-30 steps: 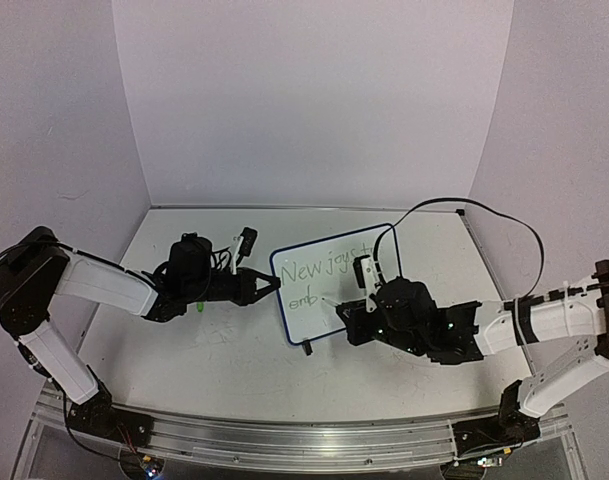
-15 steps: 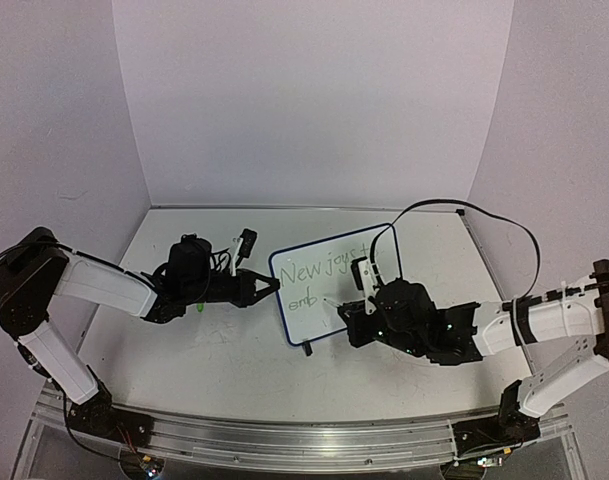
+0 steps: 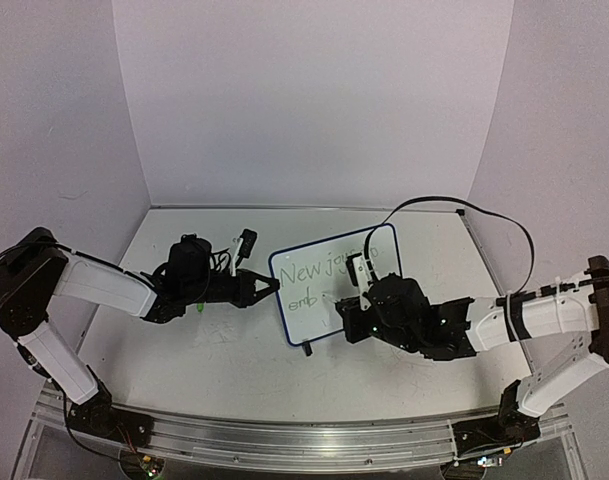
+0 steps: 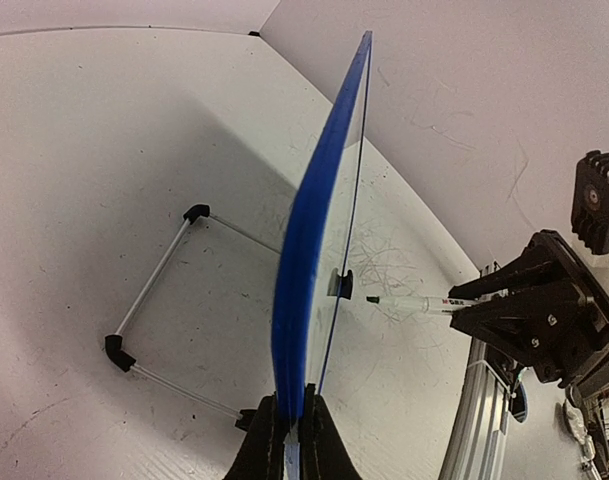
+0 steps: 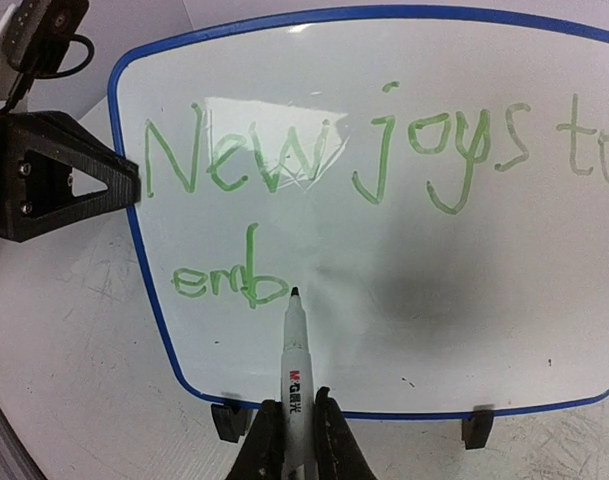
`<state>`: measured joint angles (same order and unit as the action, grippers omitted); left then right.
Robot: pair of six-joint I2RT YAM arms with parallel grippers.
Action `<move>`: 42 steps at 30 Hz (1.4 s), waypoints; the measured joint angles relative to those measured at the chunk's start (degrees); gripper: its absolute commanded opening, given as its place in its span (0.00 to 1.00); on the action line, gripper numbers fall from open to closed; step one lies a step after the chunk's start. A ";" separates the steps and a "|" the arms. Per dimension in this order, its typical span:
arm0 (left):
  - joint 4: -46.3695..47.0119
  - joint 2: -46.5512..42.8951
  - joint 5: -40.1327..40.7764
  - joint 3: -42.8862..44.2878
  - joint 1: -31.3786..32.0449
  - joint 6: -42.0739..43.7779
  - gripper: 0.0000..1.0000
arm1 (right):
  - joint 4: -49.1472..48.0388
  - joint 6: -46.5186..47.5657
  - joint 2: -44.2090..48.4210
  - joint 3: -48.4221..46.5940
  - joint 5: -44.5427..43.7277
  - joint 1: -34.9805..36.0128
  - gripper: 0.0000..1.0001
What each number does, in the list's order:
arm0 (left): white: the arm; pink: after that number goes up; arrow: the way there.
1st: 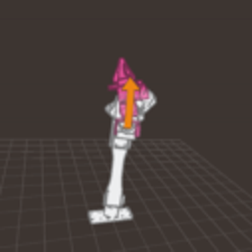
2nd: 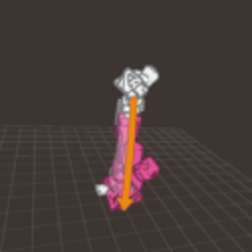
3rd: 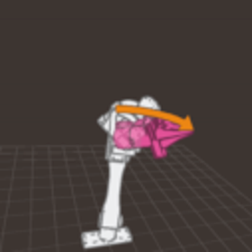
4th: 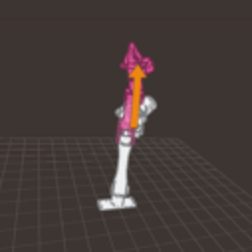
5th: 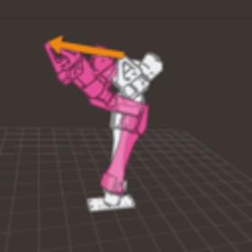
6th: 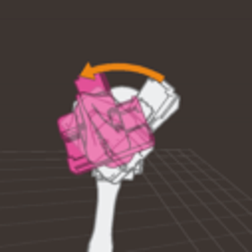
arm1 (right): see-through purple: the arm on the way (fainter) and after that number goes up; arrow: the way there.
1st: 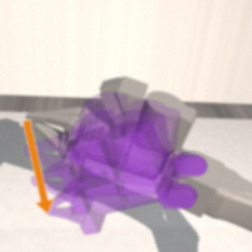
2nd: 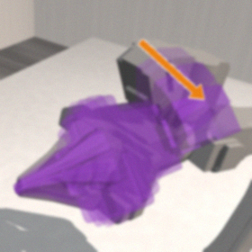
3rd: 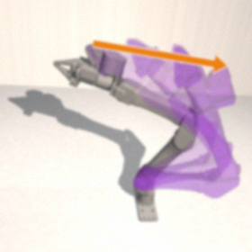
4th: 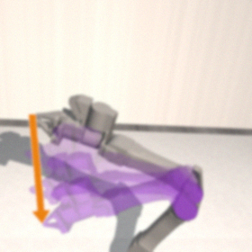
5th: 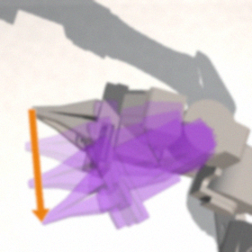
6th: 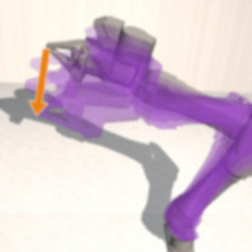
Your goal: Write a sentence on the whiteboard
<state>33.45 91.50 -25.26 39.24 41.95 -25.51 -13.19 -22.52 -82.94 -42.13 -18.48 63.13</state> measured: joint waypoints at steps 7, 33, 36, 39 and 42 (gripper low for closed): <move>-0.04 0.00 0.00 0.00 0.00 0.02 0.00 | 0.75 0.99 -0.54 -0.65 0.27 -0.79 0.00; -0.20 -0.02 0.00 0.00 0.00 0.04 0.00 | -0.49 2.28 -5.04 -3.34 1.42 -0.80 0.00; -0.25 -0.04 0.00 0.00 0.00 0.04 0.00 | -0.50 2.09 -5.11 -3.36 0.99 -0.79 0.00; -0.37 -0.07 0.00 0.00 0.00 0.04 0.00 | -0.37 1.52 -5.14 -3.40 0.46 -0.78 0.00; -0.42 -0.07 0.00 0.00 0.00 0.04 0.00 | -0.03 0.87 -5.14 -3.43 -0.01 -0.74 0.00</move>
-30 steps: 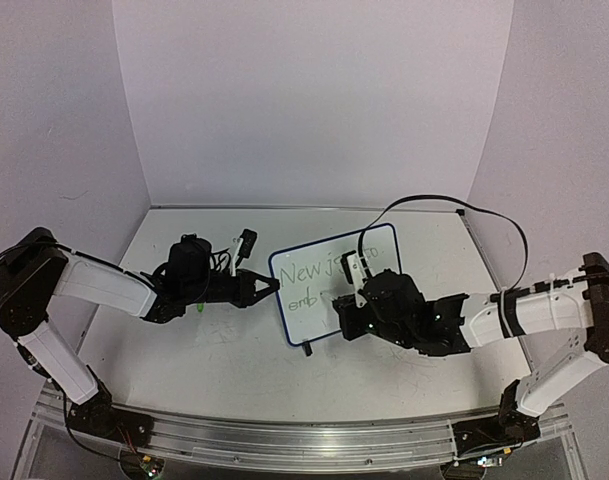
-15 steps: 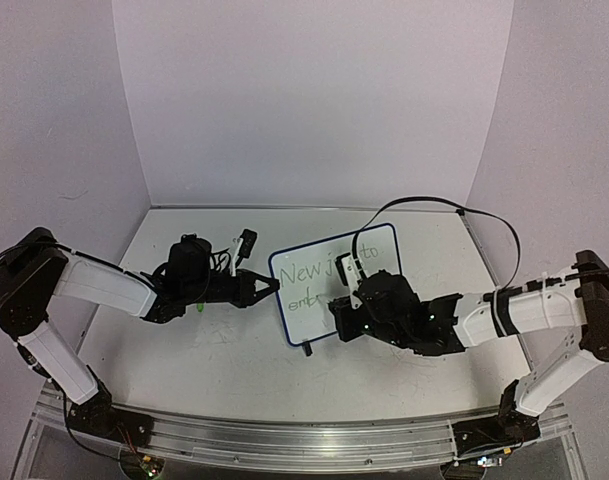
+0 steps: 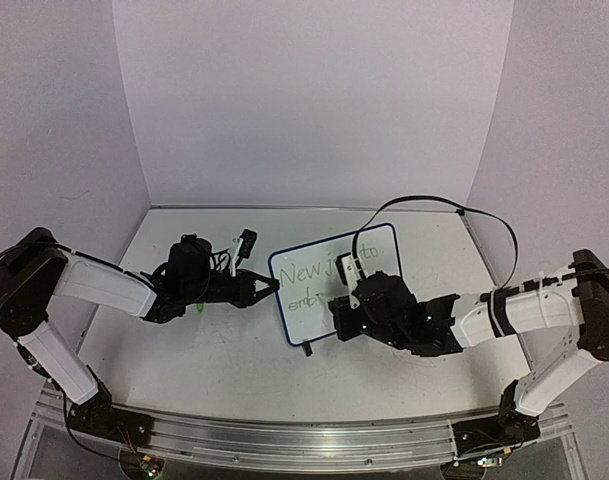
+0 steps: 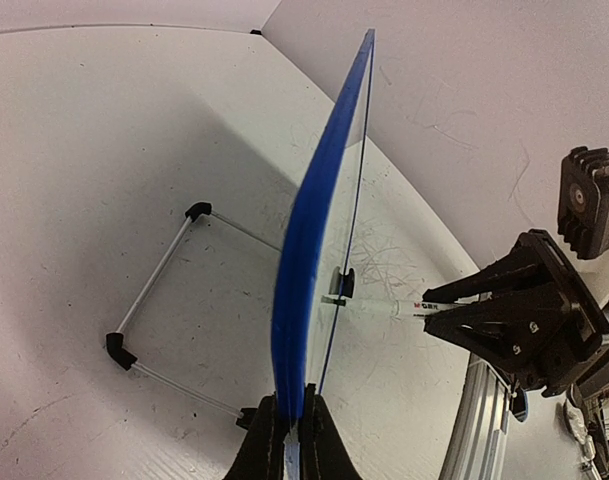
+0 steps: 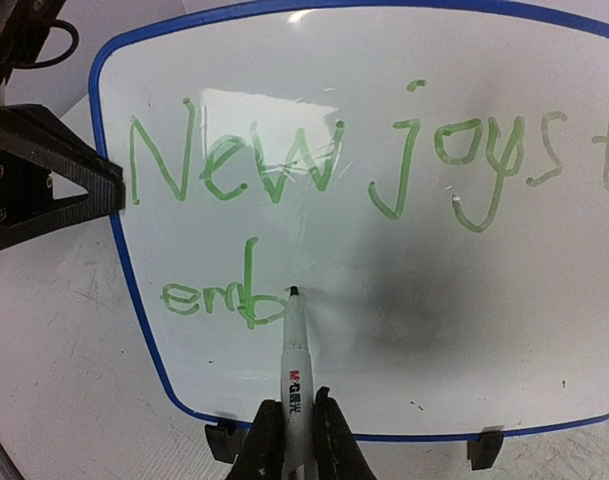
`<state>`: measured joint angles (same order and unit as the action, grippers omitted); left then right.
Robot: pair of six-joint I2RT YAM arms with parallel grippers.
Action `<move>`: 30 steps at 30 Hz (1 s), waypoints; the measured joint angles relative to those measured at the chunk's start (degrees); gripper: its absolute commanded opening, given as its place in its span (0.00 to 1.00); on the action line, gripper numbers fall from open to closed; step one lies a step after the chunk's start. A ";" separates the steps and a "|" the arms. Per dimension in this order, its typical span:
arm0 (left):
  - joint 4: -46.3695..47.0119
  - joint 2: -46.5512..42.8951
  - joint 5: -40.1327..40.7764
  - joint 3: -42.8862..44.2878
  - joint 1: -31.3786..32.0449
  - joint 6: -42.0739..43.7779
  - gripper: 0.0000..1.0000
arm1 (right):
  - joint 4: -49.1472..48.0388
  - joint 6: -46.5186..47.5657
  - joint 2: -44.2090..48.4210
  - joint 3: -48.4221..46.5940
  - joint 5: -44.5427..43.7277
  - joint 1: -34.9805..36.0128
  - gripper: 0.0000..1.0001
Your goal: Write a sentence on the whiteboard
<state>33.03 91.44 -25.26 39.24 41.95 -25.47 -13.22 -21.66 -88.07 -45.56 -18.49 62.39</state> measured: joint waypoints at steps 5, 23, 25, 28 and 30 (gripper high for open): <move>-0.04 0.00 0.00 0.00 0.00 0.00 0.00 | 0.70 -1.22 0.00 0.00 -0.14 0.02 0.00; -0.04 0.00 0.00 0.00 0.00 0.01 0.00 | 1.04 -4.18 0.17 1.34 1.02 0.29 0.00; -0.04 0.00 0.00 0.00 0.00 0.02 0.00 | 1.28 -4.29 0.17 1.62 1.28 0.42 0.00; -0.04 0.00 0.00 0.00 0.00 0.02 0.00 | 1.44 -4.53 0.17 1.88 1.47 0.54 0.00; -0.04 0.00 -0.02 0.00 0.00 0.02 0.00 | 1.49 -4.61 0.17 1.88 1.47 0.66 0.00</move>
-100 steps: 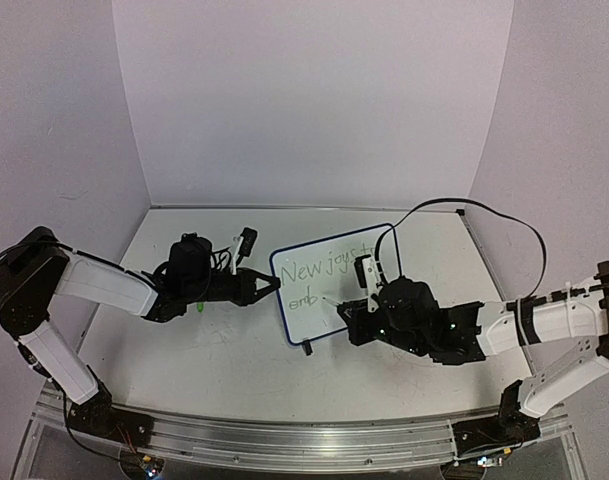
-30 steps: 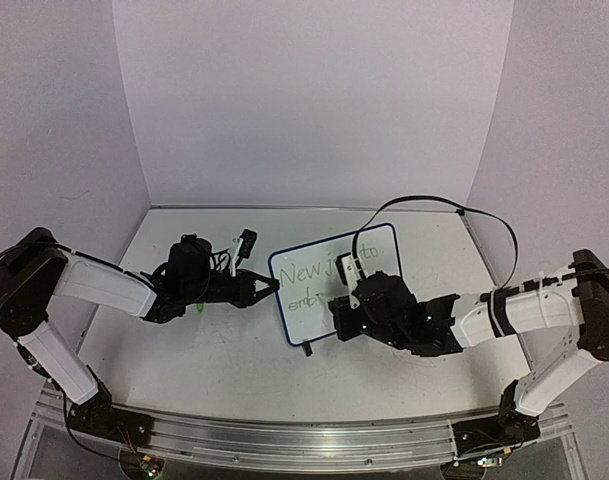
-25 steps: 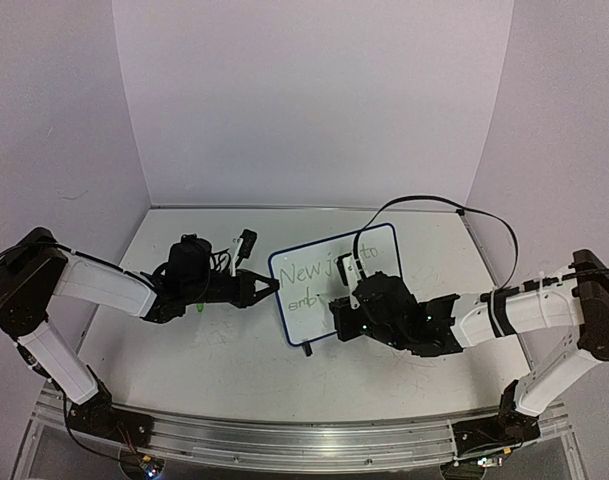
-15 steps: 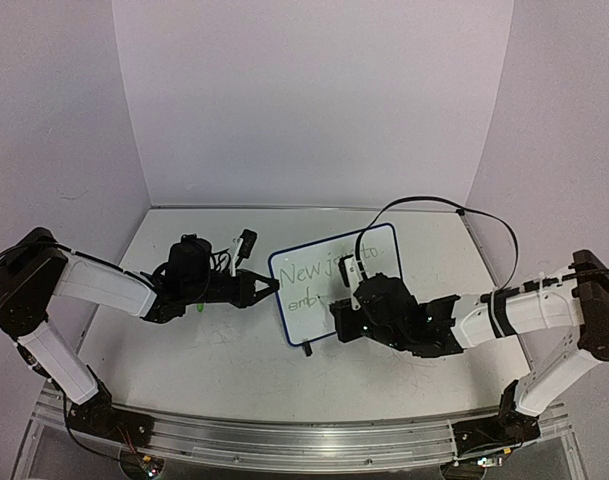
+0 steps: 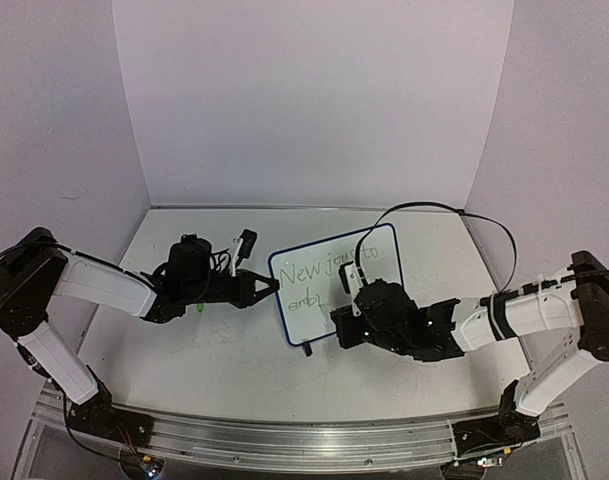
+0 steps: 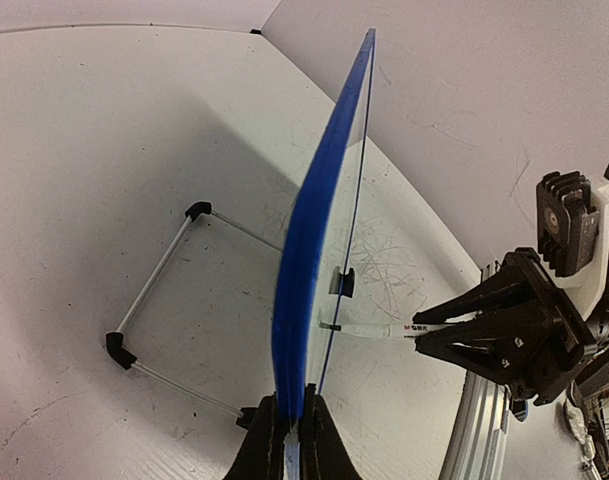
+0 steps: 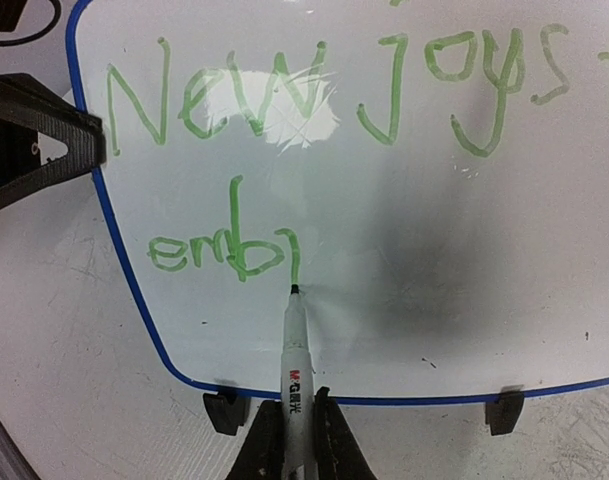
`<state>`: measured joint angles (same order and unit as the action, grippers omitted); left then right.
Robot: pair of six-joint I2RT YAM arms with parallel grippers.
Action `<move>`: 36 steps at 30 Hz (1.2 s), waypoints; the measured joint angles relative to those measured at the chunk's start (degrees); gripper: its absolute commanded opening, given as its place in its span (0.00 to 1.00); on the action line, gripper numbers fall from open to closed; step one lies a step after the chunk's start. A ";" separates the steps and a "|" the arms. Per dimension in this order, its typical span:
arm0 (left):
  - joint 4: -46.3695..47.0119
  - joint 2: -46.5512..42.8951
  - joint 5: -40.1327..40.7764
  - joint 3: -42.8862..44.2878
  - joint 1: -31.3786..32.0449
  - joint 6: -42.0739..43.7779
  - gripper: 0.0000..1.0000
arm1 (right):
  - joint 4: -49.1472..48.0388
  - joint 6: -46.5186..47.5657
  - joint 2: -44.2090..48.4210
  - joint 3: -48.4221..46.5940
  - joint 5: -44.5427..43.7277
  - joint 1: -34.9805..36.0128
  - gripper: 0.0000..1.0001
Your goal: Write a sentence on the whiteboard
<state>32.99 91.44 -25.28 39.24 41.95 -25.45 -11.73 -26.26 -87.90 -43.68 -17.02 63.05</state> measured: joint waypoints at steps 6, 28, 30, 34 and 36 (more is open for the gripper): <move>0.00 0.00 0.00 0.00 0.00 0.00 0.00 | -0.08 -0.17 0.00 0.00 -0.17 0.00 0.00; 0.02 0.00 0.22 0.00 0.00 0.00 0.00 | -1.11 0.31 -0.81 -1.01 -3.07 0.37 0.00; 0.02 0.00 0.22 0.00 0.00 0.00 0.00 | -1.09 0.27 -0.81 -1.01 -3.18 0.37 0.00; 0.02 0.00 0.24 0.00 0.00 0.00 0.00 | -1.16 0.19 -0.81 -1.01 -4.09 0.37 0.00; 0.02 0.00 0.24 0.00 0.00 0.00 0.00 | -1.18 0.16 -0.81 -1.01 -4.38 0.37 0.00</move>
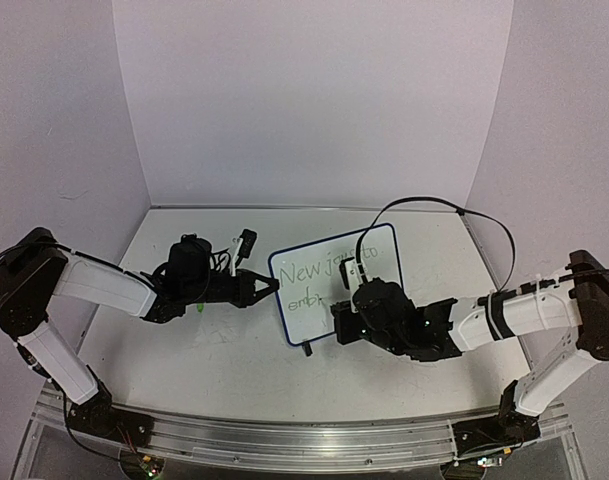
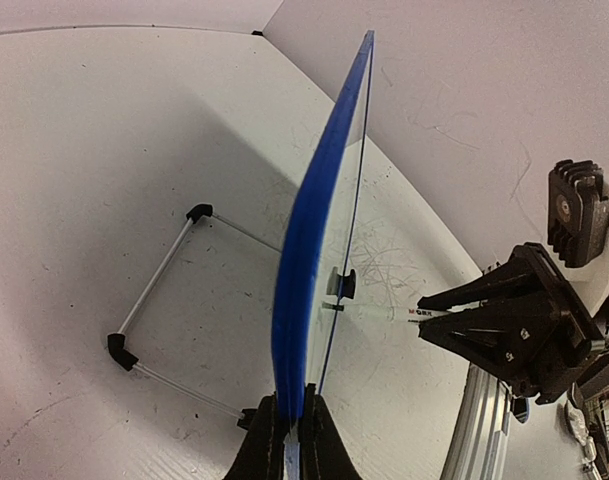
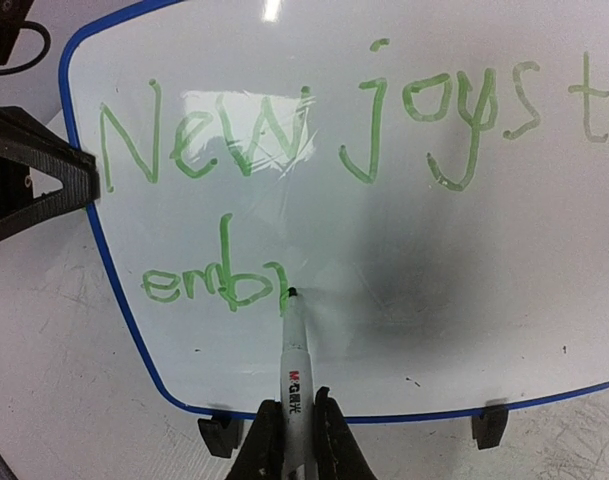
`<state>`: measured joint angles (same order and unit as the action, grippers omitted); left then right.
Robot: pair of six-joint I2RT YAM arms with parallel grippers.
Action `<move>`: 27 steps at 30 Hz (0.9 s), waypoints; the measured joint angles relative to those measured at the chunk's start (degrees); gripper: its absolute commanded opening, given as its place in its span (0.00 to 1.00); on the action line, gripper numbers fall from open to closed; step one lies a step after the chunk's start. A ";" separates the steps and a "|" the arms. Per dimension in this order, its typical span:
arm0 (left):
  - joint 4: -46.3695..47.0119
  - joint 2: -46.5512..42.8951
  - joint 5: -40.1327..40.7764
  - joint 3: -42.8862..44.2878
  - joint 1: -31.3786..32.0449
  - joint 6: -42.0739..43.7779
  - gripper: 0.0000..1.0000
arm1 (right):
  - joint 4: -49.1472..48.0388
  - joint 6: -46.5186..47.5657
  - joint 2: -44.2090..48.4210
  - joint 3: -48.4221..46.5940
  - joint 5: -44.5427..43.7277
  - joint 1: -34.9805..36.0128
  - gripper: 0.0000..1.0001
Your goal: Write a sentence on the whiteboard
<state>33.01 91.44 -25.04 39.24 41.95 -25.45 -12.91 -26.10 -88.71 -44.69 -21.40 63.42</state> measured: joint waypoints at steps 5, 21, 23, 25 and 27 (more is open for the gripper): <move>-0.01 0.00 0.01 0.00 0.00 0.00 0.00 | 0.01 -0.46 0.00 0.00 -0.37 0.00 0.00; -0.04 0.00 -0.24 0.00 0.00 0.01 0.00 | -0.98 -1.17 3.96 2.13 0.48 -2.52 0.00; -0.04 0.00 -0.24 0.00 0.00 0.00 0.00 | -0.99 -1.25 3.96 2.35 0.71 -2.90 0.00; -0.04 0.00 -0.24 0.00 0.00 0.00 0.00 | -1.01 -1.30 3.96 2.38 0.97 -3.05 0.00; -0.04 -0.01 -0.24 0.00 0.00 0.00 0.00 | -1.09 -1.32 3.96 2.38 1.27 -3.06 0.00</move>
<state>32.97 91.43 -25.28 39.24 41.95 -25.45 -14.00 -27.42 -84.75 -42.30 -20.13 60.36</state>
